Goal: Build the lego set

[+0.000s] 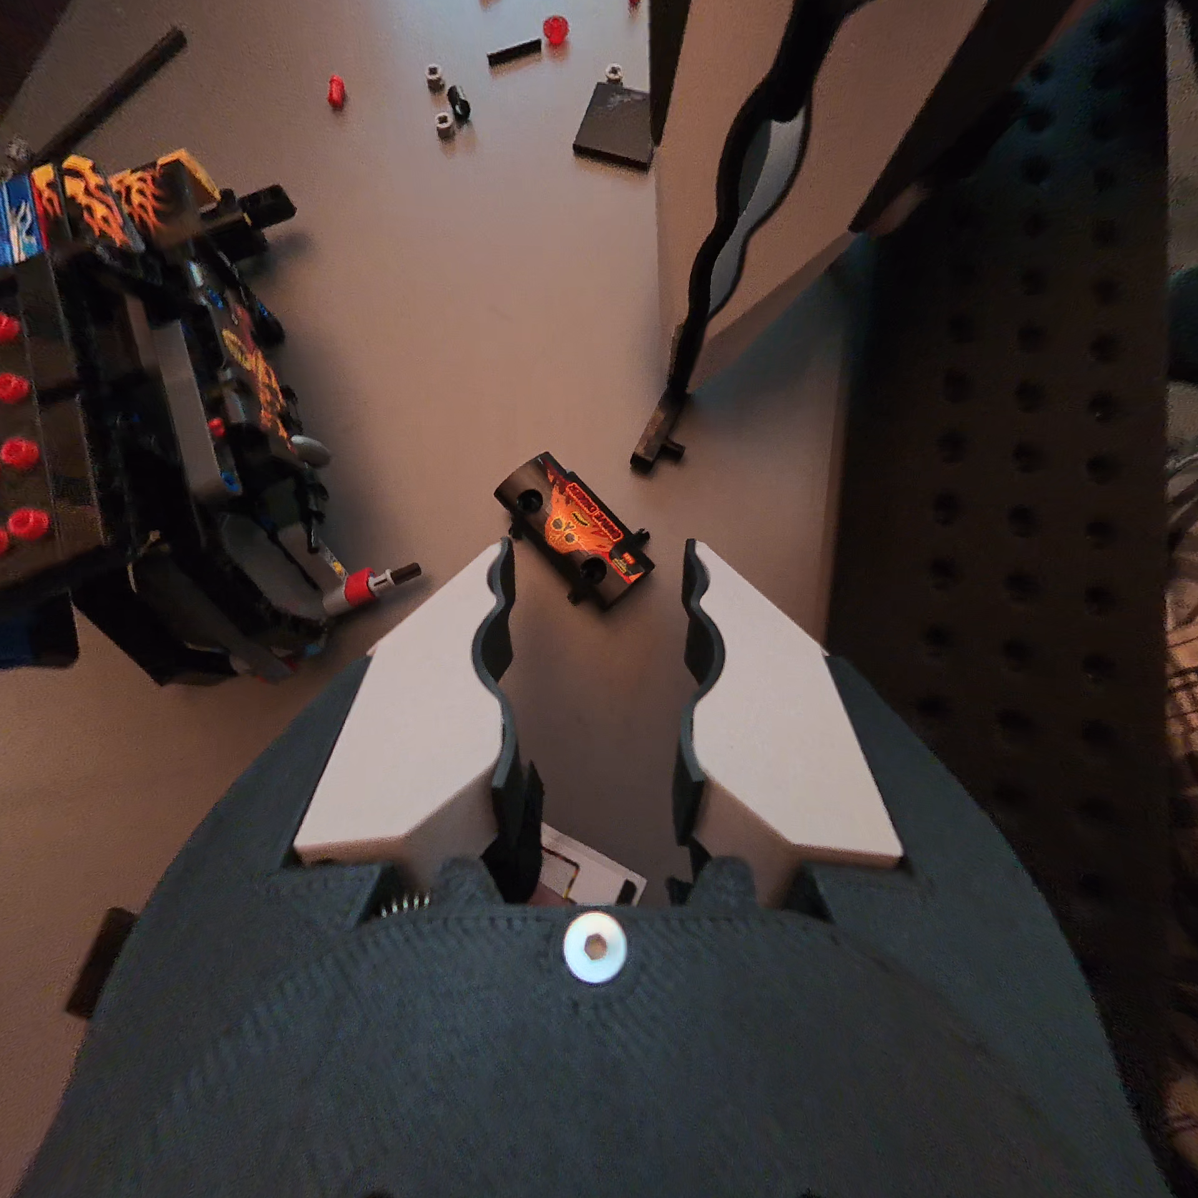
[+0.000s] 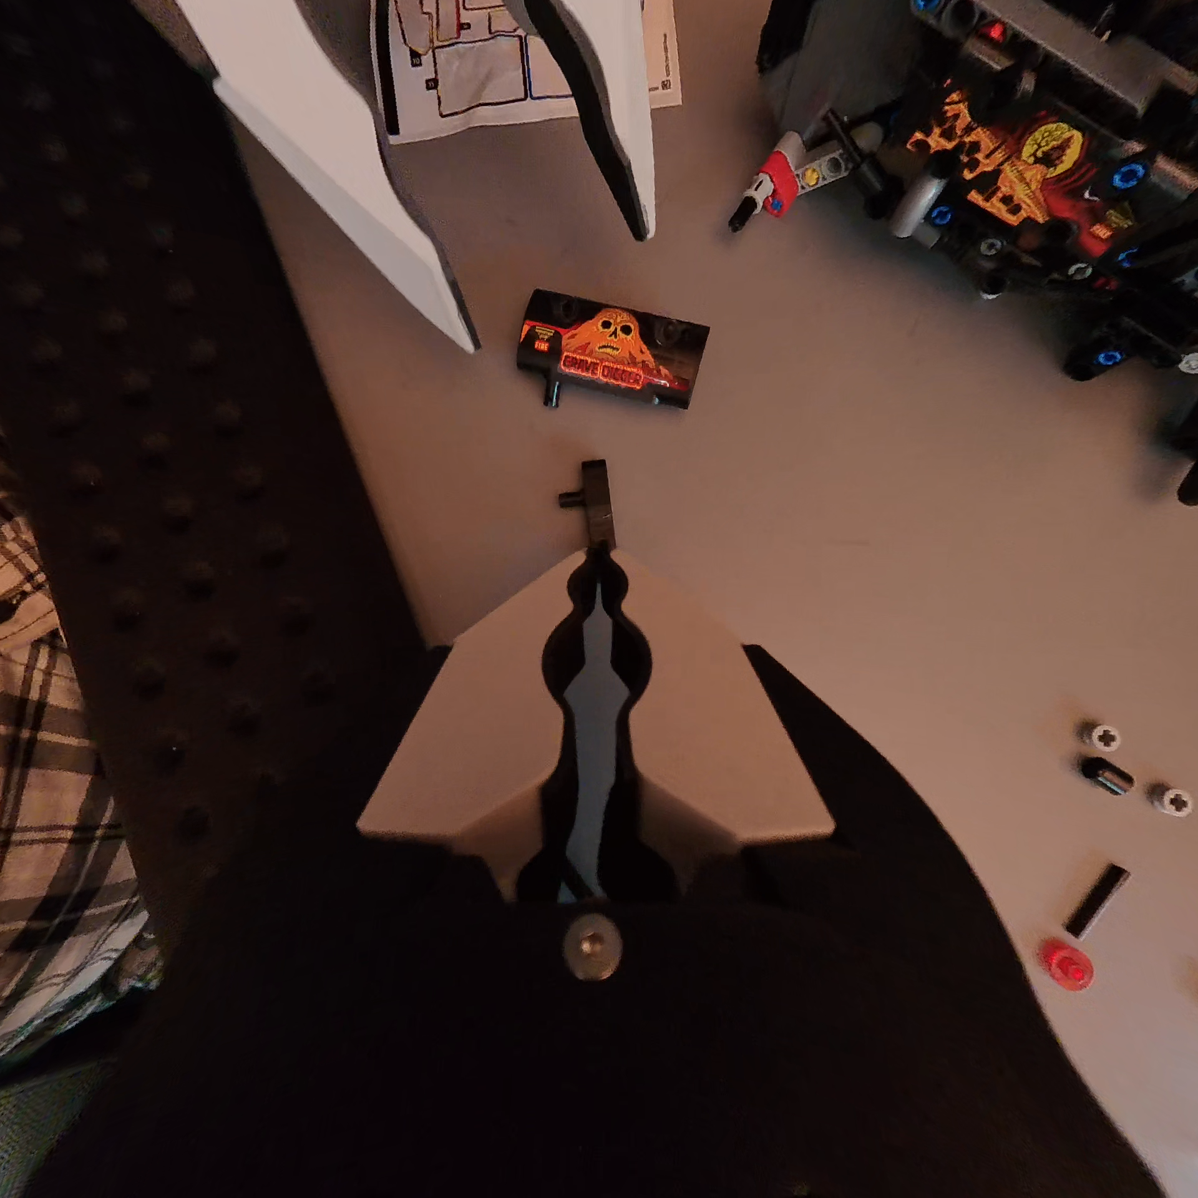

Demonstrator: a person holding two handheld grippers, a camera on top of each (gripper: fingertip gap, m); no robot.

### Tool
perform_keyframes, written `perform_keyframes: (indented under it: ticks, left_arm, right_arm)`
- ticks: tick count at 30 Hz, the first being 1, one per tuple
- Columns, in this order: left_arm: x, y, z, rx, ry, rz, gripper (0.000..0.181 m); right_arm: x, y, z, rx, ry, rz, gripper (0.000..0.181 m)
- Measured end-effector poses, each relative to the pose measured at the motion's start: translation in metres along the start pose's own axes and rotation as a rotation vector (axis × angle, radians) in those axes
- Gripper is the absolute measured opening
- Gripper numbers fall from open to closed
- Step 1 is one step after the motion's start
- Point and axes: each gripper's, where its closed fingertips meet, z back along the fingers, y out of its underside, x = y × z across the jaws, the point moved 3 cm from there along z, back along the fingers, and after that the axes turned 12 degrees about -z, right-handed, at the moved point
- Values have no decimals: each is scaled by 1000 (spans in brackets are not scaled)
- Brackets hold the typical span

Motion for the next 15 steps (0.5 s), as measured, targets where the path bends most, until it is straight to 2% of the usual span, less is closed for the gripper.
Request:
perform_keyframes:
  ticks: [4,6,11,15]
  left_arm:
    - [4,1,-5,54,-22,-175,61]
    - [7,-3,-6,65,2,-237,69]
    - [14,7,-17,195,85,-382,87]
    - [11,5,-24,226,175,-447,80]
  right_arm:
    - [4,0,-1,5,-1,-21,0]
    - [2,-1,0,-14,1,-63,0]
    - [3,-3,1,-47,-4,-73,5]
    - [4,-3,-4,-28,-17,-49,4]
